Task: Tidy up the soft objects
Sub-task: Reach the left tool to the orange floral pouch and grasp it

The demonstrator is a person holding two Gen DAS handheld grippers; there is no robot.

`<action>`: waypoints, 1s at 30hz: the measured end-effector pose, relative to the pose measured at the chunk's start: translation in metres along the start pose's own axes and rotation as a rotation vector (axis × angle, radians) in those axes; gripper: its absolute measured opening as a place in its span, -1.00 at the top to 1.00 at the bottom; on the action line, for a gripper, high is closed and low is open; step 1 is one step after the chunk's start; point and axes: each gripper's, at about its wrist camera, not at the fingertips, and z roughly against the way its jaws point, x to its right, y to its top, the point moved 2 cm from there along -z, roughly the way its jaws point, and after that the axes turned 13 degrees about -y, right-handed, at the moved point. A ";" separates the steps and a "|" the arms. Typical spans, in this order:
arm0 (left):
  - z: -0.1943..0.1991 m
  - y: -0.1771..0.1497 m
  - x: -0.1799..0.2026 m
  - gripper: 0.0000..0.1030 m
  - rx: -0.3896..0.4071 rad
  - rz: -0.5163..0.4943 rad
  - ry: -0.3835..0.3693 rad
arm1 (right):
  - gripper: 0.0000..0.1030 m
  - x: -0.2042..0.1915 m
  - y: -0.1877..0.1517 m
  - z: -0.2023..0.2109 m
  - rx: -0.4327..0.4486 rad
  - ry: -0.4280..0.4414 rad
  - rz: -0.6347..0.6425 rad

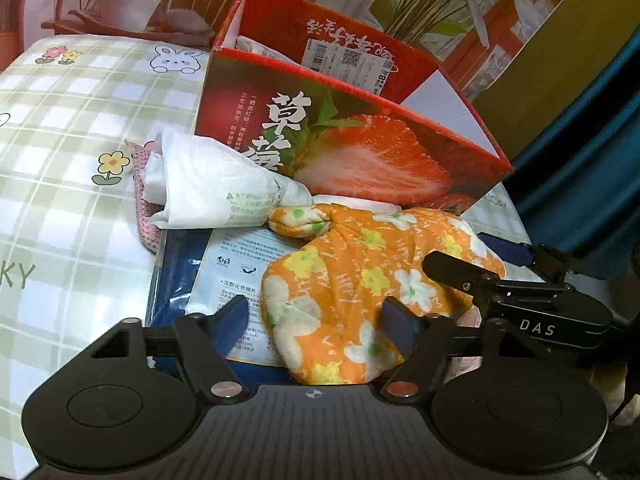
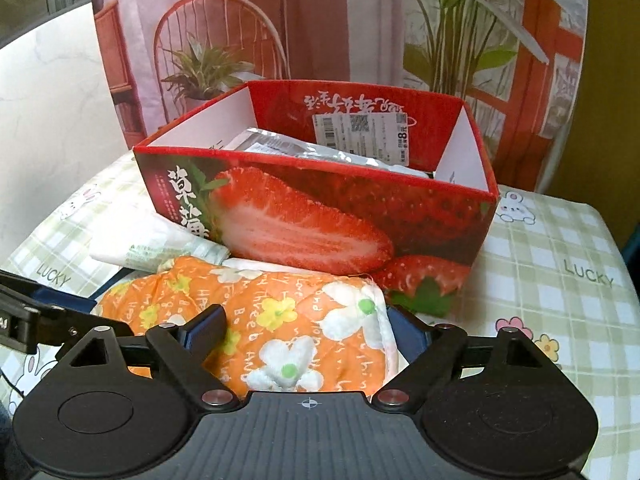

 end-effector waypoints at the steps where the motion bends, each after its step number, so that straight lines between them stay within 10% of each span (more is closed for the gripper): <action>1: -0.001 -0.001 0.000 -0.26 0.000 -0.004 -0.004 | -0.64 0.000 -0.001 0.000 -0.002 0.004 -0.005; 10: 0.003 0.000 0.001 0.44 0.042 -0.036 0.012 | -0.55 0.001 -0.002 -0.001 -0.009 0.027 -0.020; 30: 0.022 0.007 0.006 0.66 0.154 -0.093 0.017 | 0.66 0.028 0.011 0.020 0.035 0.084 -0.055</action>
